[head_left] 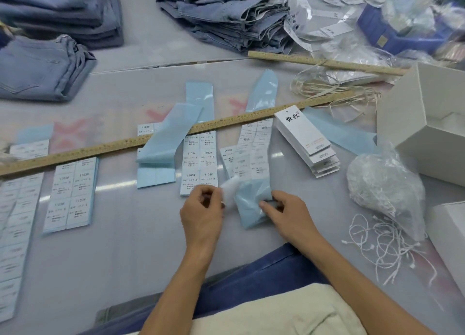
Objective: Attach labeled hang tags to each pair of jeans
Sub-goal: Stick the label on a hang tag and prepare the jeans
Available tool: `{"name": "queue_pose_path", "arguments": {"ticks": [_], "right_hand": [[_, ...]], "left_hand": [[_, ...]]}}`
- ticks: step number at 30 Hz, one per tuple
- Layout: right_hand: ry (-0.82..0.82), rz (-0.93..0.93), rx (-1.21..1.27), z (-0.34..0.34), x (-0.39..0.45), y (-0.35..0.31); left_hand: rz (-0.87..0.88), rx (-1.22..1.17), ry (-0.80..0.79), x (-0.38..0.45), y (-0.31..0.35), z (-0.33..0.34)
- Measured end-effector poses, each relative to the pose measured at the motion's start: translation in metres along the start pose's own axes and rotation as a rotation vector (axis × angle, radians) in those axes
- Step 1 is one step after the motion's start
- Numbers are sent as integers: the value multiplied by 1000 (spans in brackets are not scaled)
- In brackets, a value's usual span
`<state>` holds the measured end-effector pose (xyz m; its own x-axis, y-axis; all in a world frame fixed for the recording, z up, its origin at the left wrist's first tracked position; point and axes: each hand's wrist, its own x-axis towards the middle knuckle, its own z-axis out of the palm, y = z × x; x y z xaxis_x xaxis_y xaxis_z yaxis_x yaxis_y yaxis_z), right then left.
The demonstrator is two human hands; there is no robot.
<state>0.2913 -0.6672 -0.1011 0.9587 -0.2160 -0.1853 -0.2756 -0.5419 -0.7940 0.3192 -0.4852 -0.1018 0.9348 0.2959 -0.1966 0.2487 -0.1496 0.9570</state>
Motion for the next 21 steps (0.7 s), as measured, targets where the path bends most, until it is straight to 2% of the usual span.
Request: {"name": "queue_pose_path", "arguments": {"ticks": [3, 5, 6, 7, 8, 9, 10, 11, 13, 14, 15, 16, 18, 19, 21], "right_hand": [[57, 27, 30, -7, 2, 0], [111, 76, 110, -12, 1, -2], [213, 17, 60, -15, -1, -3], [343, -121, -43, -18, -3, -6], [453, -310, -182, -20, -5, -8], [484, -492, -328, -19, -5, -11], [403, -615, -466, -15, -4, -13], [229, -657, -600, -9, -3, -14], [-207, -515, -826, 9, -1, -9], [-310, -455, -865, 15, 0, -4], [-329, -460, -845, 16, 0, -1], [-293, -492, -777, 15, 1, 1], [-104, -561, -601, 10, -1, 1], [29, -536, -538, 6, -1, 2], [224, -330, -433, -2, 1, 5]], "left_hand": [[-19, -118, 209, 13, 3, -32], [20, -109, 275, 11, 3, -54], [40, -93, 285, 7, 3, -62], [60, -69, 282, 2, 2, -68], [79, -41, 270, -5, 1, -71], [95, -15, 256, -11, 1, -73], [110, 10, 244, -18, 0, -74], [125, 37, 230, -24, -1, -73], [147, 84, 190, -33, -1, -69], [154, 97, 163, -35, 0, -65], [156, 109, 124, -34, 2, -60], [149, 120, 76, -30, 5, -53], [113, 136, -28, -18, 11, -32], [106, 162, -82, -10, 16, -18], [134, 228, -173, 1, 27, 12]]}}
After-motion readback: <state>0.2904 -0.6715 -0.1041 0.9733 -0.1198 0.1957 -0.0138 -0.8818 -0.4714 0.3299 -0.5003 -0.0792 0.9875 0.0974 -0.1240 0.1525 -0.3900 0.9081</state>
